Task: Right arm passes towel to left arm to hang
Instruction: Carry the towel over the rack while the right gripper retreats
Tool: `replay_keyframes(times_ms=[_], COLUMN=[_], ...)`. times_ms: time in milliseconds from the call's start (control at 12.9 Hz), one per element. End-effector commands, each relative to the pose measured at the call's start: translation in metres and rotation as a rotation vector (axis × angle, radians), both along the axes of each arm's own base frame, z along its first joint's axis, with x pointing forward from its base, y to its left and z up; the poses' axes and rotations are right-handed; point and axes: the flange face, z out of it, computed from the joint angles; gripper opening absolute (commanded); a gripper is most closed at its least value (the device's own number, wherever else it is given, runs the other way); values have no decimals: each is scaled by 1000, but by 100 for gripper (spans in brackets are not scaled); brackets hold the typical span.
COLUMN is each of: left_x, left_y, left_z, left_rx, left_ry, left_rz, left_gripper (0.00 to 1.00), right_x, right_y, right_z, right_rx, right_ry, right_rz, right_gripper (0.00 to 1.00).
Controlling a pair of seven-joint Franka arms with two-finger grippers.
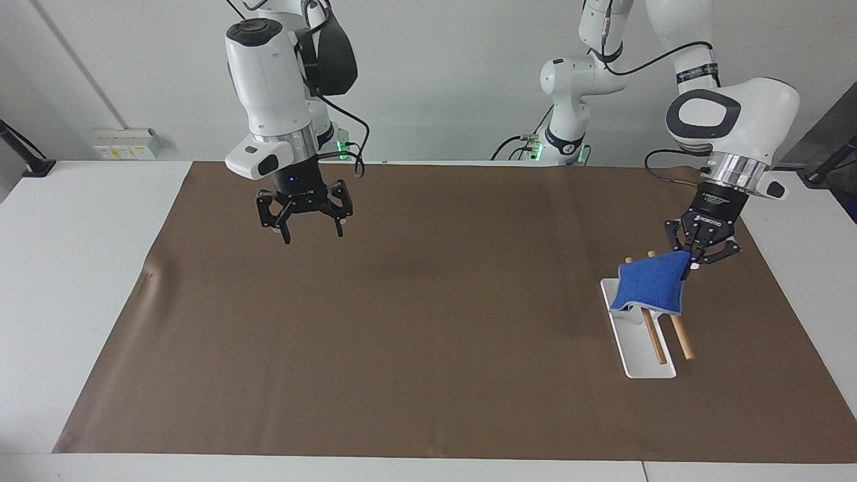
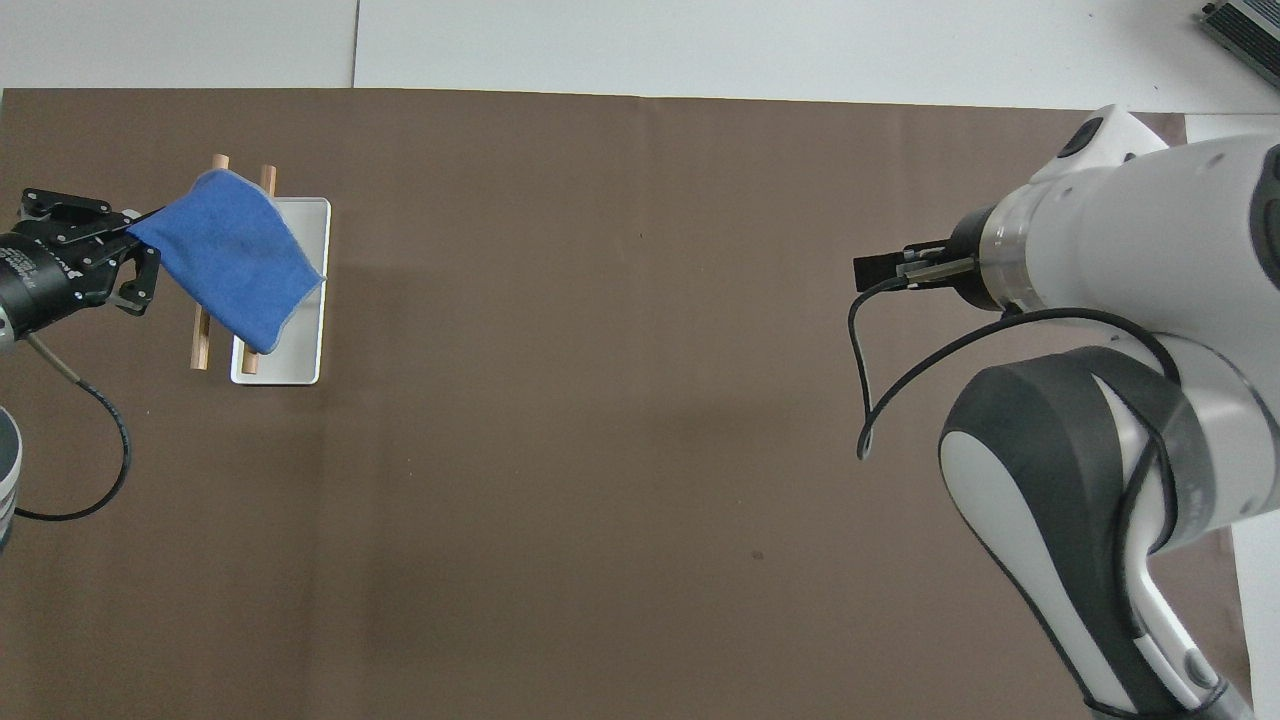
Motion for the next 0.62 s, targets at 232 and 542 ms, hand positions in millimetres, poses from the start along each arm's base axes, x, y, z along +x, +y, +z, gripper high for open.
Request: replay_keyframes(times_ms=[232, 542], left_x=[5, 18], left_y=[18, 22], left_z=[-8, -32], left_rx=[-226, -329], left_ry=[-58, -31], left_rz=[252, 326], left_gripper=[0, 0], right_x=[-26, -33], right_y=[-91, -145], right_z=[40, 61], right_rx=[-34, -30], right_ry=[97, 158], right_rz=[-174, -248], right_gripper=[100, 100])
